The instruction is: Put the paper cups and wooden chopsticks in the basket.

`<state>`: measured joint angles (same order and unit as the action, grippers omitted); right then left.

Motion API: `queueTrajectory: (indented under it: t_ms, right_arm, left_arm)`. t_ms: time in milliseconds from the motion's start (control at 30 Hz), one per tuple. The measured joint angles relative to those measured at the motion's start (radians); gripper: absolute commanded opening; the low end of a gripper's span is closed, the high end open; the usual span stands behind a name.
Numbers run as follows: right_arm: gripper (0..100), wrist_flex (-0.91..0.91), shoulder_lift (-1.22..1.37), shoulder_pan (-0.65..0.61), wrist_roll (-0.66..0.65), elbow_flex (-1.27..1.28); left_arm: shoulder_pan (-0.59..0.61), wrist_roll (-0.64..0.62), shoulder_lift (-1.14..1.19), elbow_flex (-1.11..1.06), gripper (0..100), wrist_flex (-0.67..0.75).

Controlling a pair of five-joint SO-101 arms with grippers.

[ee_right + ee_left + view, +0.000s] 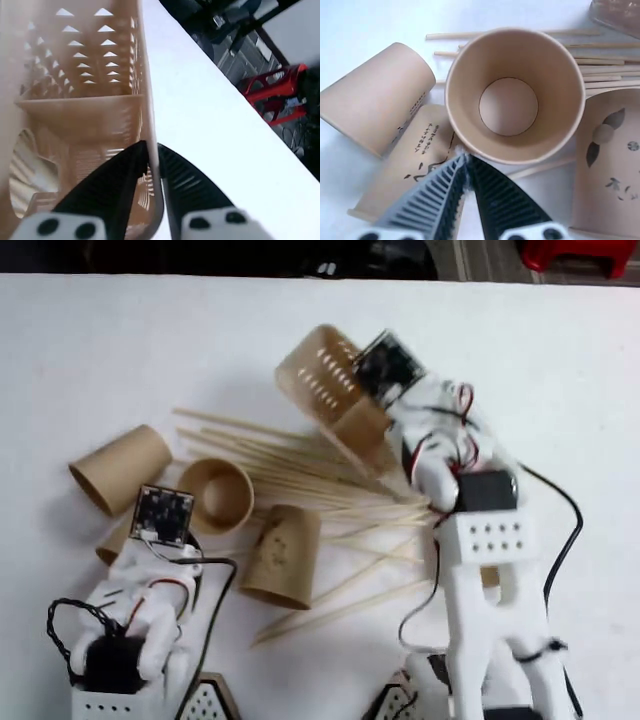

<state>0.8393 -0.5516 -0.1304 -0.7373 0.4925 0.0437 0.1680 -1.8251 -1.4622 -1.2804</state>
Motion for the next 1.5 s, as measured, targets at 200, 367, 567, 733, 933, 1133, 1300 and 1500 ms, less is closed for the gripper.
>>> queueTrajectory:
  t_ms: [200, 367, 567, 733, 933, 1133, 1300, 1500]
  right_arm:
    - [2.0, 0.000, 0.184, 0.052, -0.003, -0.155]
    - [2.2, 0.000, 0.325, 0.068, -0.063, -0.261]
    - [17.6, 0.014, 0.387, 0.084, -0.074, -0.327]
    - [24.6, 0.146, 0.367, 0.094, -0.072, -0.384]
    - [23.3, 0.350, 0.218, 0.091, -0.072, -0.425]
    - [23.4, 0.543, 0.086, 0.037, -0.074, -0.427]
    - [23.4, 0.738, 0.003, -0.058, -0.074, -0.427]
    - [23.4, 0.864, -0.064, -0.140, -0.064, -0.394]
  left_arm:
    - [0.000, 0.000, 0.000, 0.000, 3, 0.000]
    - [0.000, 0.000, 0.000, 0.000, 3, 0.000]
    - [0.000, 0.000, 0.000, 0.000, 3, 0.000]
    - [0.000, 0.000, 0.000, 0.000, 3, 0.000]
    - [0.000, 0.000, 0.000, 0.000, 3, 0.000]
    - [0.000, 0.000, 0.000, 0.000, 3, 0.000]
    - [0.000, 0.000, 0.000, 0.000, 3, 0.000]
    - [0.003, 0.000, 0.000, 0.000, 3, 0.000]
